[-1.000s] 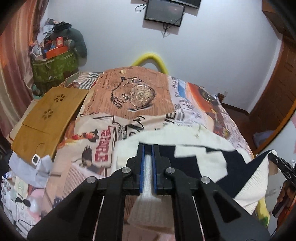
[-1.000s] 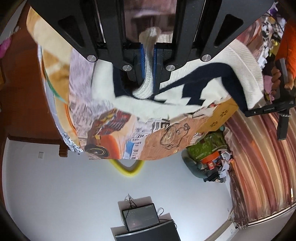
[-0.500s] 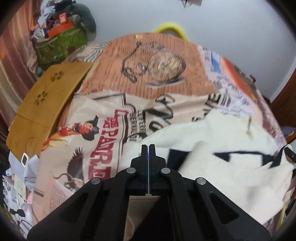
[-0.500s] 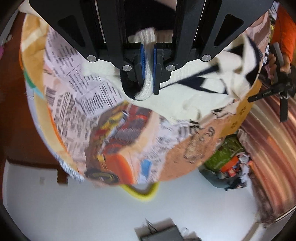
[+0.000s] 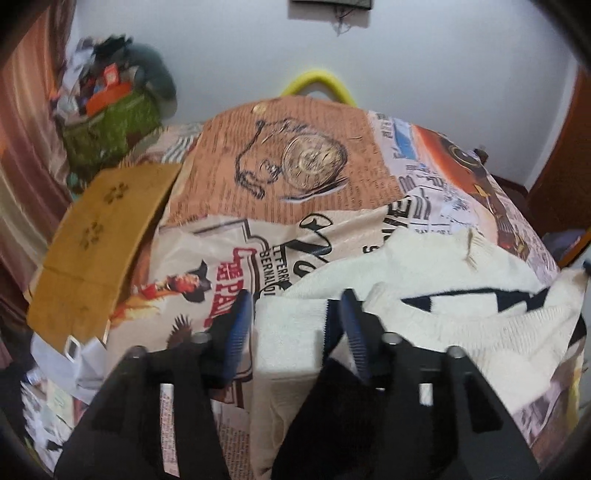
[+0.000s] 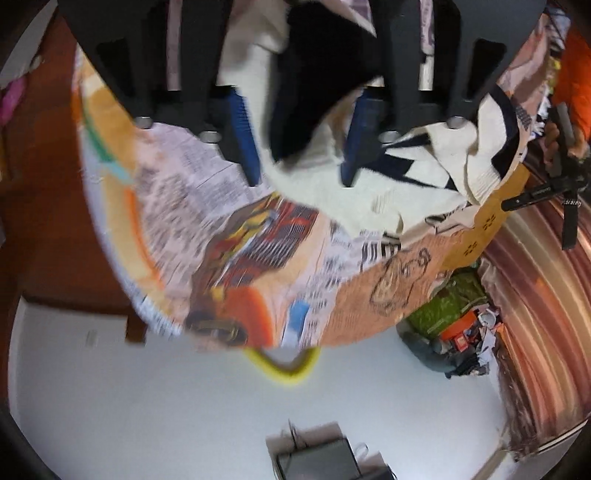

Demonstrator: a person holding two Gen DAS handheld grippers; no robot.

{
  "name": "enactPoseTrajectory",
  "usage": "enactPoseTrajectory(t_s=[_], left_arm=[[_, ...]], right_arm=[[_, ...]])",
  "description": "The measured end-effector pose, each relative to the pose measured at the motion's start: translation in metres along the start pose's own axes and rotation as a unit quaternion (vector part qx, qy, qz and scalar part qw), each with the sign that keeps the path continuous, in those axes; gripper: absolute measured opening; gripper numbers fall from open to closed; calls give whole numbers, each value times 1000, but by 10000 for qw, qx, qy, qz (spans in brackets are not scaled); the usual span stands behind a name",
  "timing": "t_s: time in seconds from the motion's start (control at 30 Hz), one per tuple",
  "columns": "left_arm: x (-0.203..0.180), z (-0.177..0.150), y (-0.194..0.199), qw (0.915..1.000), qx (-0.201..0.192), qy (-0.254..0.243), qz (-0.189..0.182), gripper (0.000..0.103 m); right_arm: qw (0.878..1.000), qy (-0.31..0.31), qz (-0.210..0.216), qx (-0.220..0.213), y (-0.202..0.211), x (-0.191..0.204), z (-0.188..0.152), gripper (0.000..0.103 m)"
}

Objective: Fold small clothes

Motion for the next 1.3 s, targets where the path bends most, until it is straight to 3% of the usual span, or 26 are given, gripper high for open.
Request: enactPoseTrajectory(t_s=[0.2,0.37,0.53,0.67,0.83,0.87,0.9,0.93,0.97,1.07,1.17,1.3], left_arm=[[-17,-9,-3,9994,60,-330,-26,76],[-32,-19,-30,9979,405,-477,-163,76],[-49,-27,-52,9951,658,-638,-369,76],[-66,-35,-63,9914,834,-788,-626,48],[-73,-32,-62,9923,698,-743,-711,13],[-72,-30,-62,9929,656,-725,-671,10],[-71,-28,-60,9940,586,-700,-605,8],[-69,-27,-58,9947,527,-680,-572,8],[-66,-24,-55,9955,435,-651,-543,8],[-53,-13,-44,9981,155,-431,-418,7],[-37,0,-41,9992,58,-360,182,7],[-14,20,-34,9993,-162,40,341,7]], right_arm=[[9989,260,-330,183,23,-14,-13,54],[9970,318,-243,663,6,-19,-32,55],[9962,349,86,793,-23,-11,-25,55],[9941,283,411,958,-54,-4,-13,55],[9897,348,674,1213,-86,9,-12,54],[9896,356,654,1230,-91,10,-12,47],[9898,353,642,1223,-93,10,-12,38],[9901,330,618,1214,-95,9,-12,16],[9909,264,604,1177,-95,8,-12,9],[9947,266,589,806,-83,6,-7,9],[9973,174,560,453,-66,2,0,8],[9993,136,344,65,-49,-7,9,8]])
Point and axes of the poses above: each gripper's, at about its wrist camera, not at the fingertips, and y roughly against the way its jaws point, x to its left, z to its top, the point moved 6 cm from there along -y, roughly the way its jaws point, and after that the axes turned 8 degrees about z, right-handed, at the moved point
